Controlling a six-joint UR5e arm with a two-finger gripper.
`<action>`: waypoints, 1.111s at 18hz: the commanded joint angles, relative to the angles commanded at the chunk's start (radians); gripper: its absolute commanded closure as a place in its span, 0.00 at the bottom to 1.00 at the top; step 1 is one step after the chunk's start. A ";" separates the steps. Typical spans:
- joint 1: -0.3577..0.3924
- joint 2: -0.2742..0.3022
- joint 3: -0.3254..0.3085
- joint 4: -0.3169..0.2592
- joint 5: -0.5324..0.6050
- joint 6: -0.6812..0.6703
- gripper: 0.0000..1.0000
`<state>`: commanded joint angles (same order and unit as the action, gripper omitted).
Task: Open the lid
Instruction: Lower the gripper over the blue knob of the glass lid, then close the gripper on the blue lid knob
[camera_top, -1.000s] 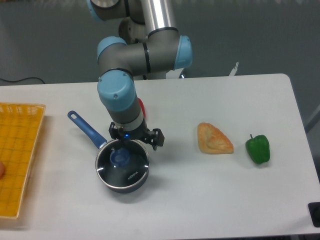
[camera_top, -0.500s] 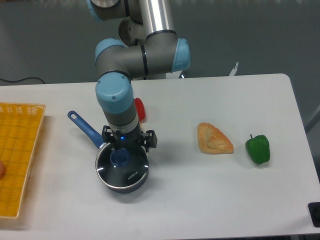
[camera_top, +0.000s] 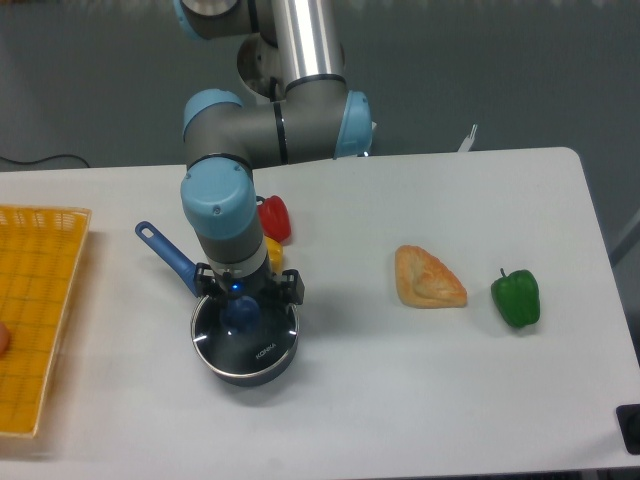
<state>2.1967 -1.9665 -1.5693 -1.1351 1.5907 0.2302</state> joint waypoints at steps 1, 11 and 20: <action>-0.002 -0.006 0.002 0.000 0.000 -0.006 0.00; -0.017 -0.035 0.015 0.000 0.000 -0.031 0.00; -0.017 -0.035 0.003 -0.002 -0.051 -0.025 0.00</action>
<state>2.1798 -2.0019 -1.5662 -1.1367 1.5401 0.2055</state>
